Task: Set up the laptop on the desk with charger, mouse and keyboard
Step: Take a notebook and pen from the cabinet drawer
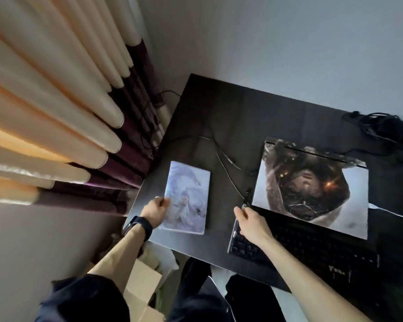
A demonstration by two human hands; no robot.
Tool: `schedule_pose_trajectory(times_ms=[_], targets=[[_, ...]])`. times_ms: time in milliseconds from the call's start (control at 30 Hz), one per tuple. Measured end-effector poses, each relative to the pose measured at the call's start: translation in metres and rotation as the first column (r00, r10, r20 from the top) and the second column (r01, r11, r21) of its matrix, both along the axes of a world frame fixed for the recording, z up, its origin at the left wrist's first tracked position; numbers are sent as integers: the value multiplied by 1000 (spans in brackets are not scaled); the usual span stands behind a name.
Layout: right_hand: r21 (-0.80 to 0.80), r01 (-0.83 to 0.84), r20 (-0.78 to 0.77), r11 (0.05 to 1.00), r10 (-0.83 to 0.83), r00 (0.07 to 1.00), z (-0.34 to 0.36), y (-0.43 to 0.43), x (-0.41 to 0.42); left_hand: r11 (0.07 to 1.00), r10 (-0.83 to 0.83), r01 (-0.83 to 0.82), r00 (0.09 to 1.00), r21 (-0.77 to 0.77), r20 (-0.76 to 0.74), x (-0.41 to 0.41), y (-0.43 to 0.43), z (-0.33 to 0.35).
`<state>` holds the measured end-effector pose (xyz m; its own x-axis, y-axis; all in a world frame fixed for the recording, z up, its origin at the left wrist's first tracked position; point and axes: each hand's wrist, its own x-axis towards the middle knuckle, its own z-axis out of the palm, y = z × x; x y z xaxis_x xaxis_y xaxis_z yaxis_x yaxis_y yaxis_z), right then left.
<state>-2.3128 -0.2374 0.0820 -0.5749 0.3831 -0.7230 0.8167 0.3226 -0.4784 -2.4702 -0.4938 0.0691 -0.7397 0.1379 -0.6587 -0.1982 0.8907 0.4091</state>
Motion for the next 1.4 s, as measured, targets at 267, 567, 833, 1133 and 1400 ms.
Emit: schedule_pose_trajectory(times_ms=[267, 567, 833, 1133, 1400], targets=[[67, -110, 121, 992, 101, 988, -32, -35, -57, 998, -50, 48, 998, -47, -32, -37, 0, -32], [116, -115, 123, 987, 100, 987, -39, -58, -66, 995, -89, 91, 994, 26, -64, -35, -8, -47], [154, -64, 83, 986, 52, 995, -41, -61, -67, 997, -77, 79, 993, 22, -93, -32, -10, -57], [152, 7, 69, 988, -18, 997, -46, -63, -71, 994, -107, 108, 992, 0, -69, -34, -4, -55], [136, 16, 72, 991, -27, 997, -47, -58, -70, 991, -131, 131, 989, -10, -68, -38, 3, -57]])
